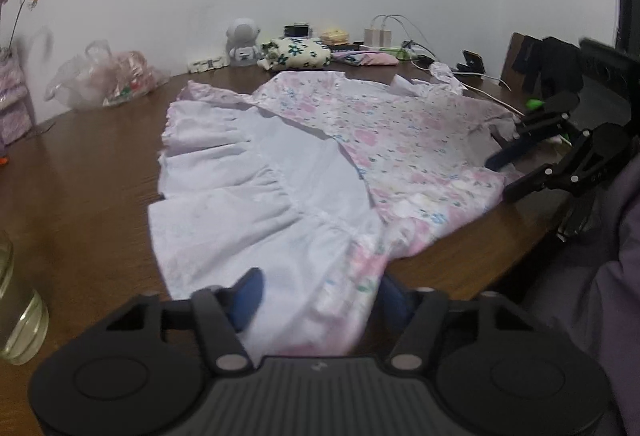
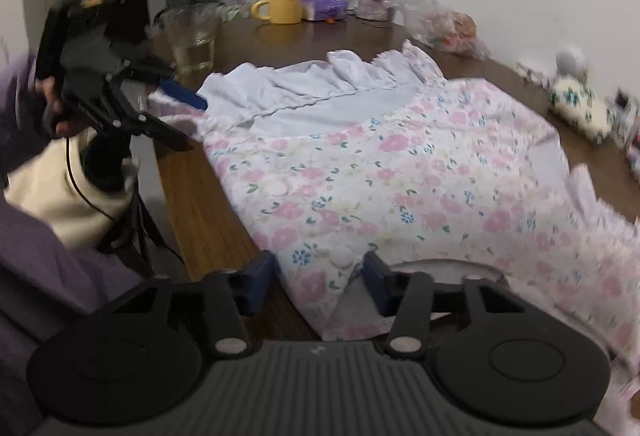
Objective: Fold clothes
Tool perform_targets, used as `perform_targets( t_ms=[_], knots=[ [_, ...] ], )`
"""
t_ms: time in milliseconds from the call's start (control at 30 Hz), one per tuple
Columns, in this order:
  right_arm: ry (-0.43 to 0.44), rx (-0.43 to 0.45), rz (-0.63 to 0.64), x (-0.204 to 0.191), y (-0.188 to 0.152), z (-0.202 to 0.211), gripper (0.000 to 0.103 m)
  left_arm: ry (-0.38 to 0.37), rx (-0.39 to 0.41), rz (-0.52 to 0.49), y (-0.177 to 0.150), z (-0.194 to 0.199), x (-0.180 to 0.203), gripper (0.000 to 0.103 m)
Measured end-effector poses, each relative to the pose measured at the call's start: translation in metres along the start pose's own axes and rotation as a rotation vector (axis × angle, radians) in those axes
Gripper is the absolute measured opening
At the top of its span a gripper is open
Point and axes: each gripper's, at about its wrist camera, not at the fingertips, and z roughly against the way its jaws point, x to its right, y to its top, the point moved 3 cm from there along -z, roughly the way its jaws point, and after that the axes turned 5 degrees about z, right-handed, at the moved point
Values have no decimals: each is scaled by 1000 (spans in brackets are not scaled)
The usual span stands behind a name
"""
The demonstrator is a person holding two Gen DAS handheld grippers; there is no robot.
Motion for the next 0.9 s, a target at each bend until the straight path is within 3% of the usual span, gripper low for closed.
perform_targets(
  t_ms=[33, 67, 133, 233, 333, 467, 533, 600, 667, 700, 767, 800, 900],
  knots=[
    [-9, 7, -17, 3, -1, 0, 26, -7, -9, 7, 3, 0, -3, 24],
    [-13, 11, -36, 6, -2, 1, 8, -14, -17, 13, 5, -1, -6, 1],
    [24, 4, -54, 8, -4, 5, 3, -50, -48, -5, 10, 1, -4, 2],
    [115, -4, -27, 0, -5, 15, 2, -94, 10, -75, 23, 21, 6, 2],
    [159, 34, -33, 5, 2, 31, 2, -19, 57, -62, 46, 26, -1, 2],
    [126, 101, -68, 42, 28, 41, 2, 54, 62, -74, 84, 2, -1, 2],
    [62, 93, -66, 58, 42, 31, 2, 132, 28, -69, 102, -24, -6, 11],
    [-7, 24, -53, 65, 51, 9, 6, 216, -29, -35, 116, -53, -14, 22],
    [-131, -84, -53, 71, 51, -18, 21, 232, -44, -24, 121, -64, -16, 28],
    [-195, -119, -50, 73, 49, -25, 30, 226, -36, -19, 121, -62, -16, 39],
    [-262, -112, -67, 77, 44, -23, 43, 209, -6, 21, 117, -50, -18, 60],
    [-262, -77, -102, 78, 43, -16, 43, 201, 9, 43, 114, -43, -20, 68],
    [-255, 25, -202, 80, 41, 7, 43, 191, 27, 100, 107, -31, -24, 71]
  ],
)
